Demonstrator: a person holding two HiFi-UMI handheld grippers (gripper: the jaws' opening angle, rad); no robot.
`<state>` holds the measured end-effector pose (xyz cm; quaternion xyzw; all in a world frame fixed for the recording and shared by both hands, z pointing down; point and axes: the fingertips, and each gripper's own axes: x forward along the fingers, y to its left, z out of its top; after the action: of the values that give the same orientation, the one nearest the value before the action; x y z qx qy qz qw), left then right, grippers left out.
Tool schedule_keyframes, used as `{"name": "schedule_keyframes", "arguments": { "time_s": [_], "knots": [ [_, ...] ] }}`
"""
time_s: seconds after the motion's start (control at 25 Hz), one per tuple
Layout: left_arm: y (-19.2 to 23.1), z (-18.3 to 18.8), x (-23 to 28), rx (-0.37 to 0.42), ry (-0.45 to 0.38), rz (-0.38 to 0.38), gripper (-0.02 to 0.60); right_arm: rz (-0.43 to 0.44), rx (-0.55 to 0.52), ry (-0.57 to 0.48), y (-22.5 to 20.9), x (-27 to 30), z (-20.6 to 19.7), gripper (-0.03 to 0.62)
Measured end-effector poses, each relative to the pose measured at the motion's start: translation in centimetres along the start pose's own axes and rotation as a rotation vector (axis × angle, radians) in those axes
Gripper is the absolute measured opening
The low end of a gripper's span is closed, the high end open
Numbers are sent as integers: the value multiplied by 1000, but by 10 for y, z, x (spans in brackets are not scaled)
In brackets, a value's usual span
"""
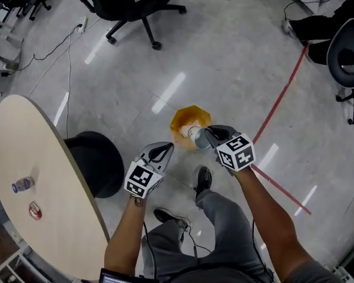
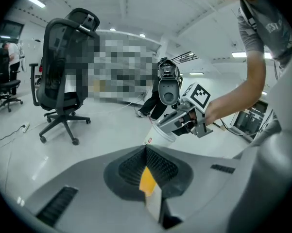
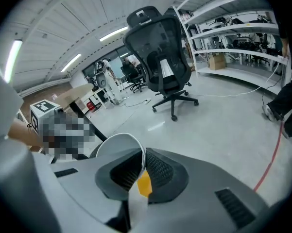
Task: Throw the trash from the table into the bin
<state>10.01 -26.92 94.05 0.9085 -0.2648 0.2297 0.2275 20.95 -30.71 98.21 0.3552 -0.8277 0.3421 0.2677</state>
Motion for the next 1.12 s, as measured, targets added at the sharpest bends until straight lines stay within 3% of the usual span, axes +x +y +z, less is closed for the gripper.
{"name": "schedule_keyframes", "arguments": {
  "time_s": [0.28,0.48,0.56,0.64,0.68,1.12],
  "knots": [
    [17,-51,23,-42,58,-1,41,16,3,50,-18,60,-42,31],
    [14,-57,17,-59,68,-1,41,-2,-25,96,-16,68,-53,32],
    [10,-53,13,-57,65,-2,41,-18,-26,87,-16,62,-50,37],
    [6,-45,8,-53,60,-2,41,-30,-24,83,-14,56,-46,189],
    [4,-40,6,-50,57,-1,41,-25,-16,84,-13,53,-44,221],
    [-24,49,-44,7,-25,3,41,1,12,-14,33,-17,24,221]
  ]
}}
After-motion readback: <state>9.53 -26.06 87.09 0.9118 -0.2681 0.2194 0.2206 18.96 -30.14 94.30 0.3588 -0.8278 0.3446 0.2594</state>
